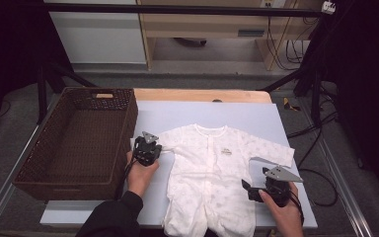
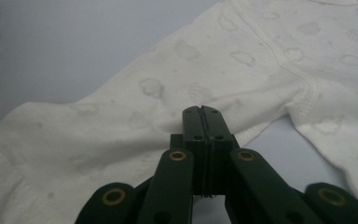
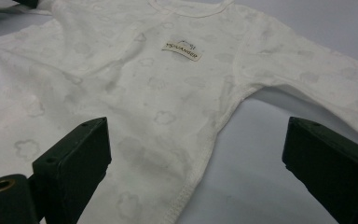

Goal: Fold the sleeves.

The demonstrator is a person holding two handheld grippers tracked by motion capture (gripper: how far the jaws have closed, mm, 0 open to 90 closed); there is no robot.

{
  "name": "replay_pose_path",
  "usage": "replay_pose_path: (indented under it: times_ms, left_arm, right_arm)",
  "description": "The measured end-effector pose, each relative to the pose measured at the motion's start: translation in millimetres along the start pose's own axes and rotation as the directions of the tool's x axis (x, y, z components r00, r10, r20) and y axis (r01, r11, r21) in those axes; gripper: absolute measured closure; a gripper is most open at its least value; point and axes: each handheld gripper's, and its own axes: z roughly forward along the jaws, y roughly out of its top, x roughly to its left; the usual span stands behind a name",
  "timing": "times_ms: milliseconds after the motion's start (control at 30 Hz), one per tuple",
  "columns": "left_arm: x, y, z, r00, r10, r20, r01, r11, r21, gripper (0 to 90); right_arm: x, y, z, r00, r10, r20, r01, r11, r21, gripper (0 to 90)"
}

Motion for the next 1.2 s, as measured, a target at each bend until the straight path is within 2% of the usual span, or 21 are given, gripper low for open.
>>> replay_pose_path:
  times_ms: [100,233,400,533,600,733,800,867,967,1067,1200]
  left_arm:
    - [-1.1,2.7,-6.2,0.9999,0.011,-0.008,-0.011,0.9993,-0.036,90.0]
    - [-5.4,10.7,-16.8,0.9998,0.018,0.011,-0.017,0.9967,-0.079,90.0]
    - [-25.2,23.2,-24.1,0.996,0.062,0.065,-0.055,0.9927,-0.108,90.0]
    - [-52.9,29.4,-19.3,0.9854,0.124,0.116,-0.113,0.9888,-0.097,90.0]
    - [-68.6,29.9,-13.0,0.9771,0.155,0.145,-0.144,0.9859,-0.086,90.0]
    - [-96.9,28.4,1.1,0.9592,0.199,0.2,-0.188,0.9793,-0.074,89.9]
    - [-105.4,27.5,5.4,0.955,0.206,0.214,-0.194,0.9782,-0.073,84.5]
    - [-108.7,28.9,1.0,0.9535,0.226,0.199,-0.21,0.9726,-0.1,76.5]
    - [-103.5,34.8,-14.2,0.9586,0.244,0.147,-0.223,0.9641,-0.143,61.1]
    - [-88.1,39.7,-30.5,0.9685,0.233,0.089,-0.214,0.9603,-0.178,48.9]
    - [-63.7,41.1,-44.2,0.9767,0.214,0.015,-0.207,0.9566,-0.205,37.0]
  right_arm:
    - [0.0,0.1,-0.2,1.0,-0.001,0.0,0.001,1.0,0.0,8.2]
    - [-0.9,0.0,-0.6,1.0,0.001,0.001,-0.001,1.0,-0.002,8.2]
    - [-1.5,0.0,-0.9,1.0,0.001,0.002,-0.001,1.0,-0.004,8.2]
    - [-1.5,0.0,-1.1,1.0,0.004,0.002,-0.004,1.0,-0.004,8.2]
    - [-1.6,0.0,-1.4,1.0,0.01,0.003,-0.01,1.0,-0.006,8.2]
    - [-2.4,-0.2,-2.1,0.9999,0.013,0.005,-0.013,1.0,-0.008,8.2]
    - [-2.4,-0.3,-1.8,0.9999,0.011,0.004,-0.011,1.0,-0.008,8.2]
    - [-2.2,-0.3,-1.7,1.0,0.008,0.003,-0.008,1.0,-0.007,8.2]
    - [-2.4,-0.3,-2.0,1.0,0.008,0.004,-0.008,1.0,-0.009,8.2]
    - [-2.2,-0.1,-2.3,1.0,0.008,0.006,-0.008,1.0,-0.007,8.2]
    - [-2.0,0.2,-2.3,0.9999,0.006,0.011,-0.005,1.0,-0.007,8.2]
